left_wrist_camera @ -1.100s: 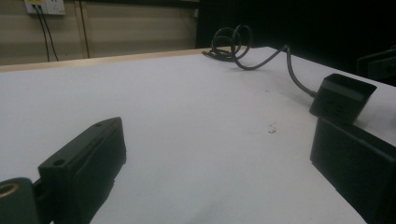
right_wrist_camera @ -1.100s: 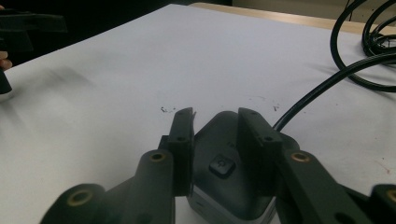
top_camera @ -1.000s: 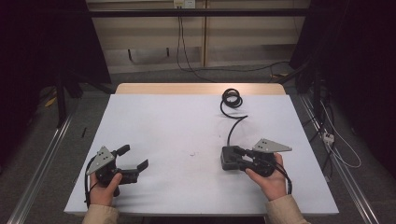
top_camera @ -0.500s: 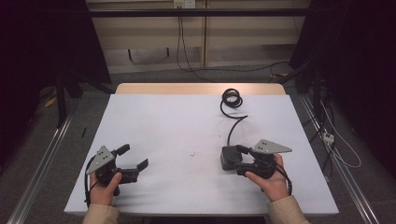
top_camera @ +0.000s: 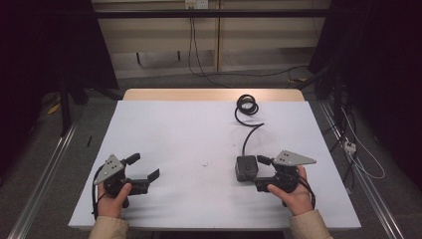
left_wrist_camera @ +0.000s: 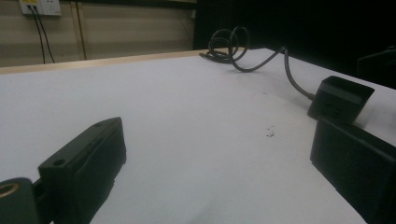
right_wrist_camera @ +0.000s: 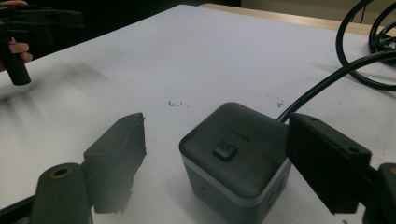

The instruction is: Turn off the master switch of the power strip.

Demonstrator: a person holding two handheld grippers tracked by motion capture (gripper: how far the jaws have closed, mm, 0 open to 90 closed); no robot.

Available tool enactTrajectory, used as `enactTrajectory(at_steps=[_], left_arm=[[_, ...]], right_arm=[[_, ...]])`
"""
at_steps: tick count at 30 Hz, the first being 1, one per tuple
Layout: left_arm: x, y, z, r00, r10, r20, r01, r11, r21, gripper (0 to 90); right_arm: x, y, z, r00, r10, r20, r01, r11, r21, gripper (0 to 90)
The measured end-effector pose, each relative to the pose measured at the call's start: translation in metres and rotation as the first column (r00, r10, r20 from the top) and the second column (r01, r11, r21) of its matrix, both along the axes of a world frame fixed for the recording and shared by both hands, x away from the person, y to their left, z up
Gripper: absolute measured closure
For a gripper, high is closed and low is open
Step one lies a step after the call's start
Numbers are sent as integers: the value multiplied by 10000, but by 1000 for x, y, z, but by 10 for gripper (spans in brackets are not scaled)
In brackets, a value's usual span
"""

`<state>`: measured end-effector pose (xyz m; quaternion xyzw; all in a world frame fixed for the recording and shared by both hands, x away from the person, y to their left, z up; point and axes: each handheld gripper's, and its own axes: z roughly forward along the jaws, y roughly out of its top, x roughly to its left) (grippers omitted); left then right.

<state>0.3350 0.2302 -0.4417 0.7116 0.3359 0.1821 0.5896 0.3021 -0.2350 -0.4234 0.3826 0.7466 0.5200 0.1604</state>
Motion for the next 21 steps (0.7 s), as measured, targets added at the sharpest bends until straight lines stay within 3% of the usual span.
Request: enactTrajectory(at_steps=[21], left_arm=[[0, 0, 1, 10000, 26, 14, -26, 10000, -4, 32]], right_arm=[[-6, -16, -7, 9998, 65, -183, -73, 9990, -437, 156]])
